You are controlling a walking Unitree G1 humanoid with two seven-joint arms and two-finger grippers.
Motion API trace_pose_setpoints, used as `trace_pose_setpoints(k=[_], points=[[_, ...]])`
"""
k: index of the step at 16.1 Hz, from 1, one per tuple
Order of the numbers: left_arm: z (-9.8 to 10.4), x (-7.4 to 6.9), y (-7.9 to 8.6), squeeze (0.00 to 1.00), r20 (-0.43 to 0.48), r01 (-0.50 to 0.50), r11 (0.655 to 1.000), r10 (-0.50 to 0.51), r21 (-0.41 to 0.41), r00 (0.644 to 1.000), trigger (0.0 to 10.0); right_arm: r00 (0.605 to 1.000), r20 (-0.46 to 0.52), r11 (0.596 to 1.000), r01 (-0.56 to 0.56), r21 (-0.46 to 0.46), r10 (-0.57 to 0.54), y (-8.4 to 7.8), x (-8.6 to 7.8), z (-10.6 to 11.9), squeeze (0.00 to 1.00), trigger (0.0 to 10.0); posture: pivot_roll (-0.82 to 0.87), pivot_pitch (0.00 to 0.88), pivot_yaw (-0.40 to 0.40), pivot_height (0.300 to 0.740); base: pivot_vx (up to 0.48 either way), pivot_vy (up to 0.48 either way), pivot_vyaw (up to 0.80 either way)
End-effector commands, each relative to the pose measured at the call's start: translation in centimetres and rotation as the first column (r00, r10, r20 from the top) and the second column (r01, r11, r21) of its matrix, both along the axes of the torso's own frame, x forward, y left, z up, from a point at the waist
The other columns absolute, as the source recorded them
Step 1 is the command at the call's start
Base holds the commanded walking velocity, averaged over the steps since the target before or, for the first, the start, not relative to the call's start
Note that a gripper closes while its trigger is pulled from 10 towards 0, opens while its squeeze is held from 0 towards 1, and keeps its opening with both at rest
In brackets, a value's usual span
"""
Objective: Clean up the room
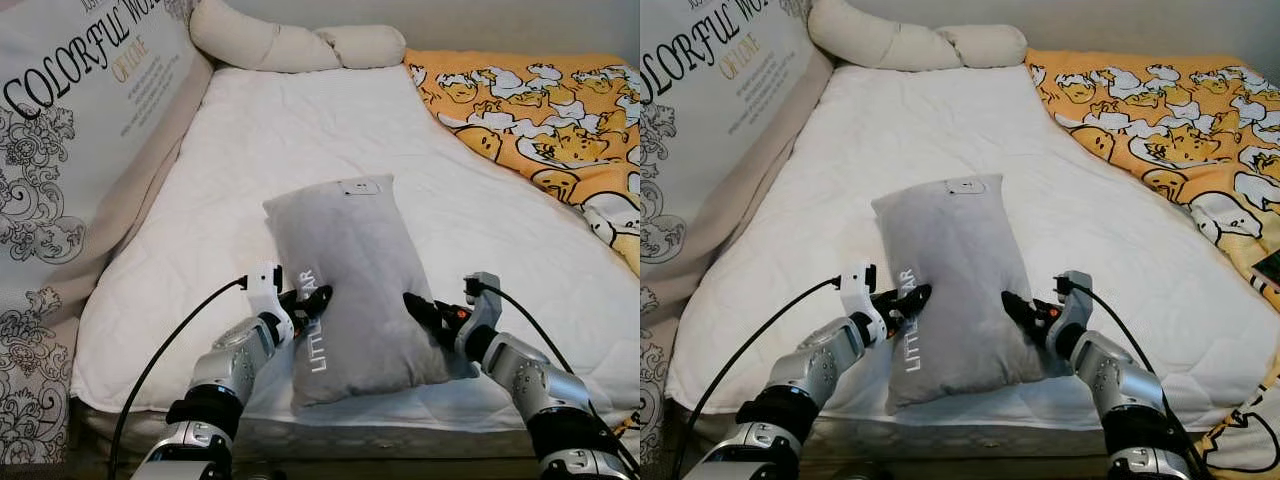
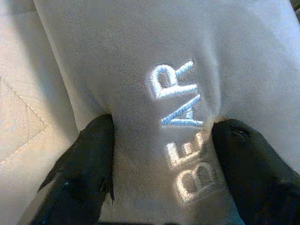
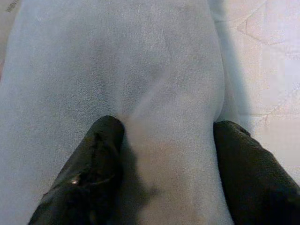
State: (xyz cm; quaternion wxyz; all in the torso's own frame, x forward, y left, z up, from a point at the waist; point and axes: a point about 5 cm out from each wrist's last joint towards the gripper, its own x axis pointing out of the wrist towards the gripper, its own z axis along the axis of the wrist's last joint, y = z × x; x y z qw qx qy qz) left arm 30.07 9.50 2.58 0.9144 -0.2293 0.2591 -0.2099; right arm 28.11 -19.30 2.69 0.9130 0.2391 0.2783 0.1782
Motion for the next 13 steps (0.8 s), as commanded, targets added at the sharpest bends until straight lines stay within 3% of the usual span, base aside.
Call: trace_pose_setpoints(k=[1, 4, 8, 13], points=[[0.0, 0.1, -0.6, 0.00, 0.005, 0.033, 0.999, -0.033, 0.017, 0.999, 0.0, 0.999, -0.029, 0.999, -0.022, -0.030, 0.021, 0.7, -0.3, -0.8, 0.00, 0.0, 0.04, 0.000, 0.022, 0.740, 0.000, 0.000, 0.00], [0.0, 0.1, -0.5, 0.00, 0.016, 0.027, 0.999, -0.027, 0.024, 1.000, 0.0, 1.000, -0.013, 1.000, -0.002, -0.024, 0.002, 1.0, -0.3, -0.6, 0.00, 0.0, 0.05, 0.000, 0.022, 0.740, 0.000, 0.000, 0.00], [0.1, 0.2, -0.4, 0.00, 0.030, 0.028, 0.999, -0.029, 0.039, 0.999, 0.0, 0.991, 0.122, 0.998, 0.056, -0.006, -0.055, 1.8, 0.6, 1.0, 0.00, 0.0, 0.05, 0.000, 0.029, 0.740, 0.000, 0.000, 0.00], [1.0, 0.8, -0.3, 0.00, 0.089, 0.018, 0.993, -0.028, 0.116, 0.996, 0.0, 0.977, 0.211, 0.991, 0.017, -0.129, 0.011, 2.7, 0.6, 1.7, 0.00, 0.0, 0.05, 0.000, 0.034, 0.740, 0.000, 0.000, 0.00]])
